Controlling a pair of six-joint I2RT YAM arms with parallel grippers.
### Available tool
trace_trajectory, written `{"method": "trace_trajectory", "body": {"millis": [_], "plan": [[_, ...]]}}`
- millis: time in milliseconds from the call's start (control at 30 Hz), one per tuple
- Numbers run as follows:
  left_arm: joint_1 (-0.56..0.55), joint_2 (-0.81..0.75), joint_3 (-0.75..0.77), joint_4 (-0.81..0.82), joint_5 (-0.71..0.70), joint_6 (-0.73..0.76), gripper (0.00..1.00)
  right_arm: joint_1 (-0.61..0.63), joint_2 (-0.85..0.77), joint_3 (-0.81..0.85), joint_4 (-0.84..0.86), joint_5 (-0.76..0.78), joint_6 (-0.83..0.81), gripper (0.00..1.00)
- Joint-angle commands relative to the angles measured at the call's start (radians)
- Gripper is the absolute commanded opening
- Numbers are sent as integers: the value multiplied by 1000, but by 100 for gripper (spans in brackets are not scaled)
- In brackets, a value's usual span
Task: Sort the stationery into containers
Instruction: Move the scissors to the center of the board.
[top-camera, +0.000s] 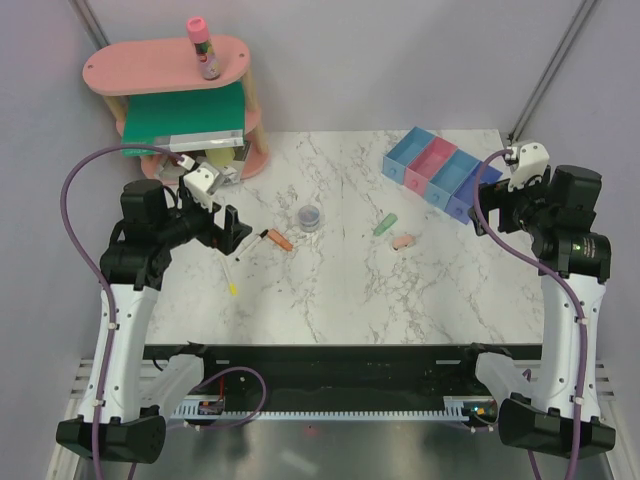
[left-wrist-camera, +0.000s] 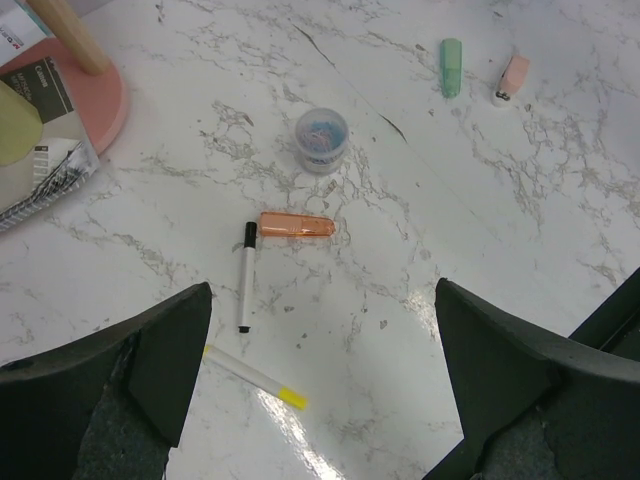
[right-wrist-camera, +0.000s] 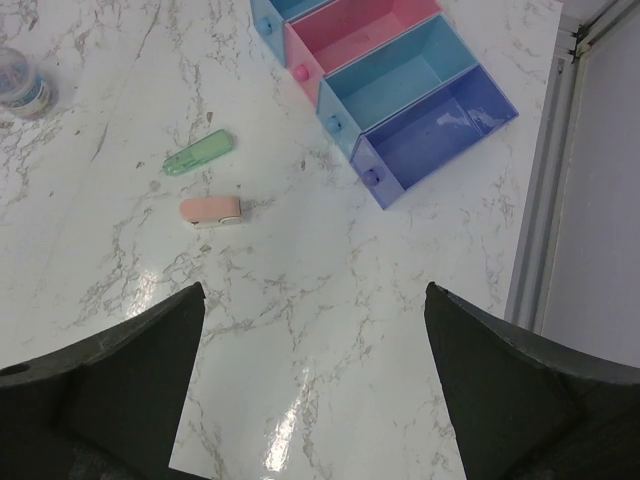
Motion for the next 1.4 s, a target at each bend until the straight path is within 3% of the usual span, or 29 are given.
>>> {"method": "trace_trajectory", "body": {"millis": [0,200,333,533,767,1033,1367], "plan": [[0,-15,-12,25,-11,-10,100,-2,-8,28,46,1,30,98],[0,-20,-17,27,-11,-4,99,0,-2,39,65,-17,27,98],[0,-31,-27,27,-12,-2,99,1,32,48,111,59,82,98],[0,-64,-27,10,-35,41,99,0,264,224,167,192,253,98],[0,-106,-35,-82,-50,136,98,11,593,454,233,237,414,89],[0,-155,-32,-194,-63,308,98,128,898,540,308,323,412,88],[0,-114,94,-254,-37,335,98,207,1198,734,321,435,411,88]]}}
